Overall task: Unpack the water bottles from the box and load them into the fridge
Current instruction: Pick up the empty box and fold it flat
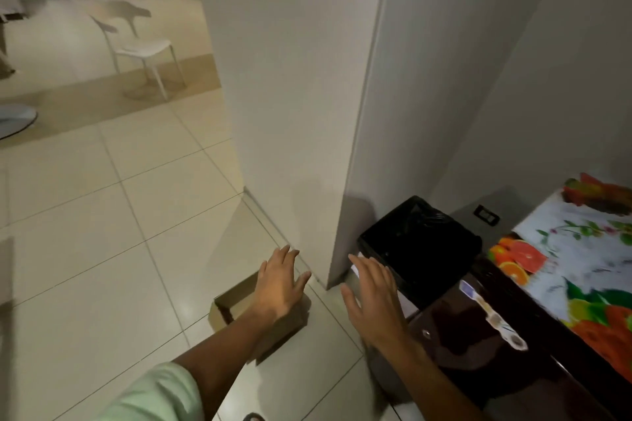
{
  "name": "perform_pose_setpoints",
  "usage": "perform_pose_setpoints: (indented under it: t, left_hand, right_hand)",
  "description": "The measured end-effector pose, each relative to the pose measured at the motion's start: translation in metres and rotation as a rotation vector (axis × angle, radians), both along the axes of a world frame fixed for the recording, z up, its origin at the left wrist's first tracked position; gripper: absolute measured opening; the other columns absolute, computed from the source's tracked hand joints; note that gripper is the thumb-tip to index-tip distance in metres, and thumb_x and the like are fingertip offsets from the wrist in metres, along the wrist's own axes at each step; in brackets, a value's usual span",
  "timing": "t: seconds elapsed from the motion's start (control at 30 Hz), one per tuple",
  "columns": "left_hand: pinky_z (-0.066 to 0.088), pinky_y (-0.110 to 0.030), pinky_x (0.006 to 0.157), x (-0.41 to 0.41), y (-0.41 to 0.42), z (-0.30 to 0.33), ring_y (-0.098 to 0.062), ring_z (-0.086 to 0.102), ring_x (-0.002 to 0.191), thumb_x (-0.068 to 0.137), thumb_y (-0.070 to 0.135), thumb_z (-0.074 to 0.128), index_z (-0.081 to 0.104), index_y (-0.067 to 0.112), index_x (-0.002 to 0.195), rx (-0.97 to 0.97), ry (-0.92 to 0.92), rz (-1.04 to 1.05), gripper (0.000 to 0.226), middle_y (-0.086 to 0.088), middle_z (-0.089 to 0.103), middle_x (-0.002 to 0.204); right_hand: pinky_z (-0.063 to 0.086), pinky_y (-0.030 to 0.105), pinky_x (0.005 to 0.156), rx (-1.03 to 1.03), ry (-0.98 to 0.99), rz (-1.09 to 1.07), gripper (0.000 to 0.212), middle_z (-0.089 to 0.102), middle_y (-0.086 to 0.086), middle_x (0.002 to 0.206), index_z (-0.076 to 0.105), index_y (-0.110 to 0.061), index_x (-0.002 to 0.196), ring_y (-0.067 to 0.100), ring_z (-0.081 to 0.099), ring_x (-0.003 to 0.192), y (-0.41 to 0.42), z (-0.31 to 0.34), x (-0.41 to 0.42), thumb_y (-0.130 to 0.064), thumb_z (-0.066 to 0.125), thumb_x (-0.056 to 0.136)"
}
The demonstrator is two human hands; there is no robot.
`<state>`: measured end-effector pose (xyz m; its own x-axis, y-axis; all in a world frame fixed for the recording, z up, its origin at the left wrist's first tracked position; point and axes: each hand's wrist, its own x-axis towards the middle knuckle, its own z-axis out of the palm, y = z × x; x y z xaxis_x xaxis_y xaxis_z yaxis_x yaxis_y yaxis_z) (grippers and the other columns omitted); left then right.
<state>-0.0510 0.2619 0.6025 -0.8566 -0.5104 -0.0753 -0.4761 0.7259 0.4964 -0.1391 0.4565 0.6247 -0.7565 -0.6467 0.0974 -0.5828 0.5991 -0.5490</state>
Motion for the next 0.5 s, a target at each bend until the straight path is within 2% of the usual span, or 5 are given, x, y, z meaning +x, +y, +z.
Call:
perform_pose_setpoints:
  t: [0.1, 0.17, 0.27, 0.5]
  left_hand:
    - [0.023, -0.047, 0.120, 0.016, -0.046, -0.015, -0.023, 0.025, 0.146, 0.098, 0.053, 0.044, 0.034, 0.021, 0.149, 0.032, -0.036, 0.035, 0.062, -0.004, 0.029, 0.158]
    - [0.022, -0.047, 0.120, 0.026, -0.073, -0.026, -0.023, 0.025, 0.147, 0.098, 0.053, 0.043, 0.035, 0.020, 0.149, 0.039, -0.059, 0.055, 0.062, -0.005, 0.029, 0.158]
    - [0.024, -0.045, 0.119, 0.039, -0.107, -0.040, -0.024, 0.029, 0.144, 0.097, 0.052, 0.046, 0.037, 0.020, 0.147, 0.040, -0.092, 0.094, 0.060, -0.006, 0.032, 0.156]
    - [0.029, -0.046, 0.117, 0.056, -0.146, -0.070, -0.024, 0.031, 0.143, 0.095, 0.046, 0.053, 0.039, 0.021, 0.146, 0.106, -0.194, 0.191, 0.059, -0.005, 0.033, 0.155]
  right_hand:
    - [0.031, 0.030, 0.111, 0.030, -0.062, 0.022, 0.062, 0.048, -0.001, 0.148, 0.042, -0.026, 0.148, 0.017, 0.040, 0.138, -0.038, -0.010, 0.002, -0.055, 0.039, 0.094]
    - [0.031, 0.029, 0.109, 0.050, -0.099, 0.028, 0.058, 0.048, 0.000, 0.146, 0.042, -0.024, 0.148, 0.018, 0.042, 0.136, -0.061, -0.014, 0.004, -0.047, 0.047, 0.095]
    - [0.034, 0.035, 0.111, 0.087, -0.141, 0.058, 0.057, 0.043, 0.000, 0.150, 0.038, -0.024, 0.150, 0.019, 0.040, 0.137, -0.095, -0.022, 0.006, -0.038, 0.055, 0.098]
    - [0.042, 0.035, 0.111, 0.148, -0.331, 0.111, 0.066, 0.029, -0.001, 0.158, 0.026, -0.027, 0.156, 0.018, 0.037, 0.141, -0.154, -0.039, 0.001, -0.038, 0.057, 0.099]
